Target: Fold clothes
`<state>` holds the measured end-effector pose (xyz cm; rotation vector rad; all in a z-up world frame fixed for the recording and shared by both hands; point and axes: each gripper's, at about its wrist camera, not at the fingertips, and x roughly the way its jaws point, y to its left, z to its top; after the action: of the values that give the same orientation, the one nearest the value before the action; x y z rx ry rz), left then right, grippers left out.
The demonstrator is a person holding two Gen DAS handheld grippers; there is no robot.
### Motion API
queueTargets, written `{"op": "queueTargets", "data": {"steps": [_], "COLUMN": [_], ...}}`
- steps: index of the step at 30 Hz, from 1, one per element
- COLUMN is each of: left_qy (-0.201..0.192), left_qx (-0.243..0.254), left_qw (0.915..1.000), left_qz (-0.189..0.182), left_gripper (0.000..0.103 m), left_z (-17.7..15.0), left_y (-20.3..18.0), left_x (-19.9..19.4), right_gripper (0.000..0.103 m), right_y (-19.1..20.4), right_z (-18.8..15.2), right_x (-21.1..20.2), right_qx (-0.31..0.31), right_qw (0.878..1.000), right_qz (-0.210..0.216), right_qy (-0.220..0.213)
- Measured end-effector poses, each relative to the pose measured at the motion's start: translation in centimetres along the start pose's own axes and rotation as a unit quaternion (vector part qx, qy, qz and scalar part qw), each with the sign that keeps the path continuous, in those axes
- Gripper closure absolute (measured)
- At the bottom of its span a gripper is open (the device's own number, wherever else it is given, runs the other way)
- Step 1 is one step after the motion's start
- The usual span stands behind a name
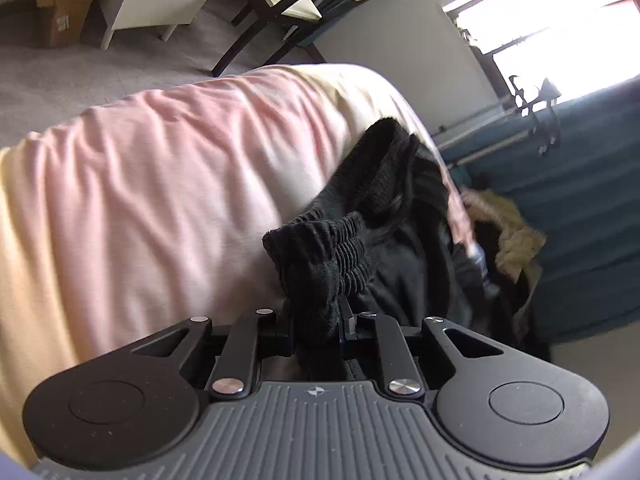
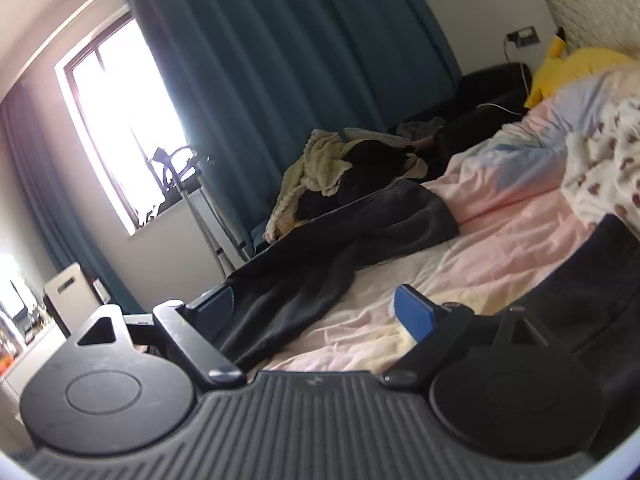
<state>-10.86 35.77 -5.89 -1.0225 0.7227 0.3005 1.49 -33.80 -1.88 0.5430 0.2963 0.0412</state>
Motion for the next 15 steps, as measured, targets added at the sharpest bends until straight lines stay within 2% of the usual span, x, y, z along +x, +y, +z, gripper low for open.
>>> {"op": "queueTargets", "data": {"steps": [3,7,9,11,15], "left_qy": [0.001,-0.022,-0.027,-0.032,-0.088], "left_qx": [0.013,0.087,0.128,0.168,0.261], "left_qw": [0.9999,0.9959,0.9910,0.9843,0.9578], "left_qz": [-0.007,0.009,0.028,0.045,0.082], "left_gripper": [0.082,0.075,0.061,0.036,0.021], "left_z": [-0.9,-1.7,-1.8,-2.1,-3.3], "left_y": [1.8,0.2,-1.0,-2.3,-5.9], "left_x": [1.4,1.0,0.4,-0.5,-3.6], "right_gripper": [0.014,0.014,0.014,0.014,0.014], "right_y": [0.6,1.3,2.3,2.6,3.3], "right_z": [-0.5,-1.1,-0.9,-1.0,-1.1], "right_x": [1.4,1.9,1.3,1.3,1.5], "right_qx": [0.002,-0.014,-0.027,-0.032,-0.045], "right_qw": [1.000,0.999,0.999,0.999,0.999], "right_qz": [-0.004,0.001,-0.001,-0.003,-0.001], "right_qy": [0.016,0.032,0.030,0.027,0.021]}}
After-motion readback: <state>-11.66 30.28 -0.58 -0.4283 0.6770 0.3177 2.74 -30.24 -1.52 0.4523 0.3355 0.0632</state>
